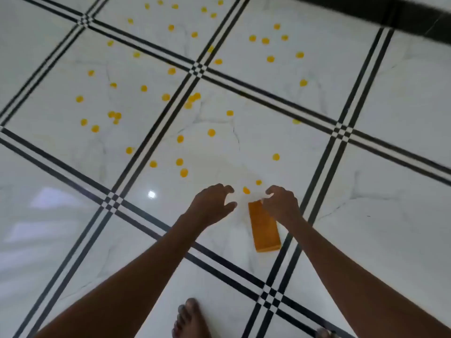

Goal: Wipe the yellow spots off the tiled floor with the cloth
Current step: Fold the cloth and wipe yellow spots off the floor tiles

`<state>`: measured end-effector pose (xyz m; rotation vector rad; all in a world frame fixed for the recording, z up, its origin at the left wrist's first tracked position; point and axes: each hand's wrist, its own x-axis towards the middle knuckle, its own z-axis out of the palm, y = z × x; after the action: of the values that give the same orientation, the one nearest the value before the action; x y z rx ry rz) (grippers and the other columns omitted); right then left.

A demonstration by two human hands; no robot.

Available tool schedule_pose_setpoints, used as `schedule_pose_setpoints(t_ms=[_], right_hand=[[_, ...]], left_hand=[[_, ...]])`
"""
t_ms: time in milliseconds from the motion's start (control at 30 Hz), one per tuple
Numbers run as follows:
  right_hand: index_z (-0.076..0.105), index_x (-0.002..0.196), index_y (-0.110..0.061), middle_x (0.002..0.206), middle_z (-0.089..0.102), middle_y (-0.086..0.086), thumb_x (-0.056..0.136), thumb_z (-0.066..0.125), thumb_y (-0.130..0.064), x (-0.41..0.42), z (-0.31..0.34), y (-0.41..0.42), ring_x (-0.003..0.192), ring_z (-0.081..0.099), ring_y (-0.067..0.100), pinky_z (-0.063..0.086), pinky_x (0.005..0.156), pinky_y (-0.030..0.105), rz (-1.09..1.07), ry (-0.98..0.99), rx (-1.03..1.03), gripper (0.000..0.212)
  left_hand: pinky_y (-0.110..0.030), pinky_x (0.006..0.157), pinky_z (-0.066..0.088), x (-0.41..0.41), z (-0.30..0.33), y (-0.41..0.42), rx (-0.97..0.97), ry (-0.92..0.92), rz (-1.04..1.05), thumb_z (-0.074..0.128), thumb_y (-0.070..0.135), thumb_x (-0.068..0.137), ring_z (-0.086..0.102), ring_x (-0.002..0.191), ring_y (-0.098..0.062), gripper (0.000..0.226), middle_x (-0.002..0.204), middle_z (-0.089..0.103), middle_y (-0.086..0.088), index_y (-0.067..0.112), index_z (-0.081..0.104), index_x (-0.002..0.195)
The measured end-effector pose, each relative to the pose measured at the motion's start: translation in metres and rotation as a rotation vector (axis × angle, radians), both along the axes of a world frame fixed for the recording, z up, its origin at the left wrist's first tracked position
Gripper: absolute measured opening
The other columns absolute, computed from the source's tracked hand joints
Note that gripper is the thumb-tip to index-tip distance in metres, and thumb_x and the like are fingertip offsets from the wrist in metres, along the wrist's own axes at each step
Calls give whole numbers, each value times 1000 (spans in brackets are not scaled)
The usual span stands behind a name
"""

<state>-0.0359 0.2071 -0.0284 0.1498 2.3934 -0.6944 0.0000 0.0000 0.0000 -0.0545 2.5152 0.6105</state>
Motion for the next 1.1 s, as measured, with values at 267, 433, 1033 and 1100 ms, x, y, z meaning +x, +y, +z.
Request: schedule_pose_setpoints(t_ms=[267,433,1033,1100], right_hand=[[67,98,-23,109,56,-1,89,68,-22,23,-88,4,104,49,19,51,86,33,264,336,158,9],[66,70,-32,82,71,-6,75,82,-16,-8,-71,13,85,67,16,54,73,28,256,122,-66,23],[74,97,-15,93,69,-1,87,74,-10,-86,76,4,92,61,15,42,74,23,131,547,-276,11],[73,95,-18,95,69,6,86,73,-8,-69,45,7,92,62,24,43,78,25,168,451,-140,14]], left_hand=[[-31,90,50,0,-97,0,90,19,-189,61,39,95,63,109,-16,41,122,64,1,24,59,133],[-29,89,55,-14,-104,3,362,-133,-45,79,31,84,70,96,-14,39,112,72,-1,18,71,119],[-34,74,52,-75,-4,-22,222,560,92,75,24,81,67,80,-20,19,84,71,1,21,79,99],[-38,79,53,-64,-25,-16,141,567,28,74,23,84,68,88,-27,22,94,72,-4,19,79,105]])
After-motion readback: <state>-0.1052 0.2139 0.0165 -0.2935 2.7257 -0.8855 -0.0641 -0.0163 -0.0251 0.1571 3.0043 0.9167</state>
